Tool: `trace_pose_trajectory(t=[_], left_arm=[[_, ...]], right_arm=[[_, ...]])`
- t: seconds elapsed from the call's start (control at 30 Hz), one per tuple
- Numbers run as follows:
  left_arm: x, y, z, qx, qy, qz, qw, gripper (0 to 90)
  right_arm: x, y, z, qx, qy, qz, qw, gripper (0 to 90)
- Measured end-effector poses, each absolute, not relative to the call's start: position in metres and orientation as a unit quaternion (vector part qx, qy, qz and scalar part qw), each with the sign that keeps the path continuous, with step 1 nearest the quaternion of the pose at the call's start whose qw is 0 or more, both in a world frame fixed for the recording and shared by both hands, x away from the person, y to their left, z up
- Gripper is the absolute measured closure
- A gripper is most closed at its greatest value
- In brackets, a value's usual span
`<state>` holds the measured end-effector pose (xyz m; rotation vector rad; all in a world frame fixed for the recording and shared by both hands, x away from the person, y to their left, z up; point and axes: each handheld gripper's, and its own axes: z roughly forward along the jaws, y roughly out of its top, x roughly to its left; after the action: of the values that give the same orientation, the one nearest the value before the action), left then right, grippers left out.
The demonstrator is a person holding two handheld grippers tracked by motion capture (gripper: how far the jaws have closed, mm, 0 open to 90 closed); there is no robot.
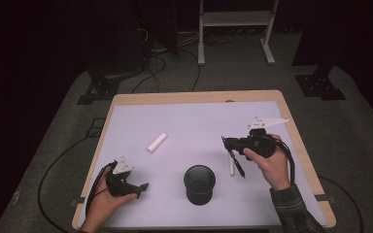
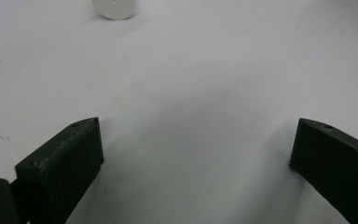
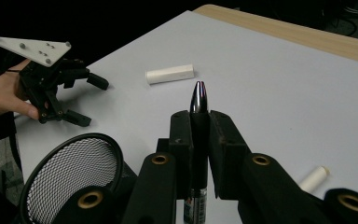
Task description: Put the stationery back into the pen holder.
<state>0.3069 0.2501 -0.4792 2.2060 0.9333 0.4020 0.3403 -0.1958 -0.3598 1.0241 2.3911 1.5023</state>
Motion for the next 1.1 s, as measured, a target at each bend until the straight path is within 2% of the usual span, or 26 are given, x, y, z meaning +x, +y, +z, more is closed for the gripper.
trace_pose_trajectory(t=[1.1], left_arm=[[0.307, 0.250, -0.479, 0.851, 0.360, 0.155, 0.349, 1.6]], right_arm=[[0.328, -0.154, -0.335, 0.283, 0.802, 0.524, 0.052, 79.4]])
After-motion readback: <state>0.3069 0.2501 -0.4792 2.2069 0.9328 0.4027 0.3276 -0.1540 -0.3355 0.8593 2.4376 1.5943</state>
